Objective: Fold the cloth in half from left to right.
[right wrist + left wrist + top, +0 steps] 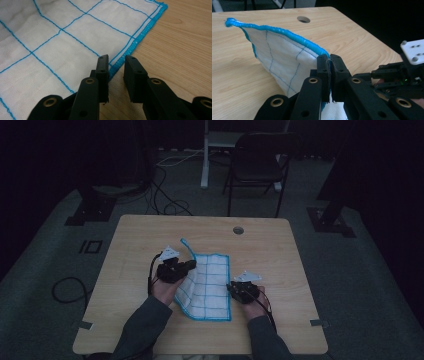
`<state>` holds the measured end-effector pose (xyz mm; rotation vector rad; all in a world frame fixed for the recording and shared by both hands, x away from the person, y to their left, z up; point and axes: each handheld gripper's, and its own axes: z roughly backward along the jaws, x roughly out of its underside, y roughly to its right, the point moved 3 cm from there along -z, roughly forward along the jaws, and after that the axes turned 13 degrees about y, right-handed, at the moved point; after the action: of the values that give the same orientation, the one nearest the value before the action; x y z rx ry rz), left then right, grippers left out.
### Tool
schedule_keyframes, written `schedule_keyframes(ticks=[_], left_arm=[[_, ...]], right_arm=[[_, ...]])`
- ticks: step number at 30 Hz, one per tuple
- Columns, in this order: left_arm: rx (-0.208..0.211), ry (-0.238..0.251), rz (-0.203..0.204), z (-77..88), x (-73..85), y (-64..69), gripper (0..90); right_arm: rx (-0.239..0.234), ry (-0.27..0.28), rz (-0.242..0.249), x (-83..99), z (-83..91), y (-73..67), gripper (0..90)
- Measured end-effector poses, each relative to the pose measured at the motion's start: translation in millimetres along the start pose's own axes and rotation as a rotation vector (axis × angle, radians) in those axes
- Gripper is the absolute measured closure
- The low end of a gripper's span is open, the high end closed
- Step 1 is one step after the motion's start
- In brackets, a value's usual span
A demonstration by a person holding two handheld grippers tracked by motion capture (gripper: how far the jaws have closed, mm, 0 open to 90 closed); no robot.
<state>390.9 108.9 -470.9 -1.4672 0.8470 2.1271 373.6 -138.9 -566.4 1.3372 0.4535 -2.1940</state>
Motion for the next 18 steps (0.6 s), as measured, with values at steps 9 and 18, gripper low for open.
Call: schedule_keyframes(ticks=[9,18], left_arm=[[0.042,-0.008,0.003,-17.2,-0.5,14.7,87.6],[0.077,-0.106,-0.001,-55.5,24.7,26.1,87.5]], right_arm=[[0.001,-0.001,-0.006,0.1,0.3,-0.2,74.3],[0.002,-0.002,0.000,0.3,2.5,0.6,73.9]])
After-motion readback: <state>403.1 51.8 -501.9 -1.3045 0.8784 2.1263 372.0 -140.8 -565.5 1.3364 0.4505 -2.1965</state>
